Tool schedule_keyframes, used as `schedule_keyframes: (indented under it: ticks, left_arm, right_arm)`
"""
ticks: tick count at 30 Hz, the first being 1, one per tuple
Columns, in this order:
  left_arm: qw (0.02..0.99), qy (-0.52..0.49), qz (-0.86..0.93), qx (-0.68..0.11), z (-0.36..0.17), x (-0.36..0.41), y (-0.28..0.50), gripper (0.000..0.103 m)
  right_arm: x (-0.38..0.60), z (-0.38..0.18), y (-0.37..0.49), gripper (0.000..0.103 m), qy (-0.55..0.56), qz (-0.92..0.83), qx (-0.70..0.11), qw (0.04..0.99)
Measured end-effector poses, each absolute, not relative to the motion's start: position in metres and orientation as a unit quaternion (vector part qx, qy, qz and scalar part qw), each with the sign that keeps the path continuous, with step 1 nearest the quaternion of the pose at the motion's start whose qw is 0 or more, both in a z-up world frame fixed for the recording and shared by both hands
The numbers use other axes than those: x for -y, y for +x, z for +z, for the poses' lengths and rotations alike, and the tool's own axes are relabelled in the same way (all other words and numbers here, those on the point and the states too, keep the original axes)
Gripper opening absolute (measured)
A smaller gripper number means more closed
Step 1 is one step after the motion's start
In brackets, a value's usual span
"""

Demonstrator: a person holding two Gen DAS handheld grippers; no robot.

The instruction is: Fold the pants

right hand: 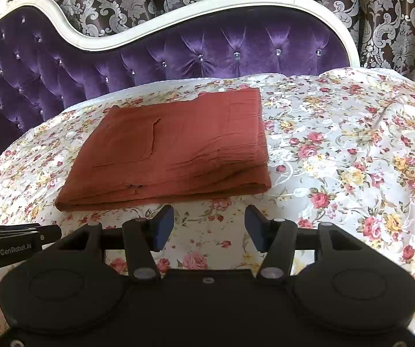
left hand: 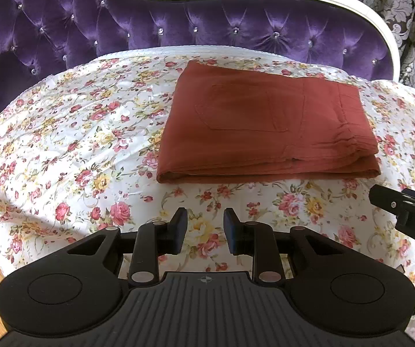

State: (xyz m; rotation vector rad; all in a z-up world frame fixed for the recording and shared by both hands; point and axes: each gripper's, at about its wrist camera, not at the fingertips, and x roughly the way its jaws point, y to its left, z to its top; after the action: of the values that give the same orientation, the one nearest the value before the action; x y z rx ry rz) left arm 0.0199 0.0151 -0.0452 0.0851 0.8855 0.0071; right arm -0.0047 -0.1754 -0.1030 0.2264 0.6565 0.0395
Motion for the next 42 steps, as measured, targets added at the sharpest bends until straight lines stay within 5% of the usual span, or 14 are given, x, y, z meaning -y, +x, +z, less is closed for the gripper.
schedule_keyframes:
  ticks: [42]
  left_arm:
    - [0.903, 0.038, 0.001, -0.427, -0.04, -0.014, 0.017, 0.027]
  right_arm:
    - [0.165, -0.094, -0.005, 0.061, 0.095, 0.032, -0.316, 0.943]
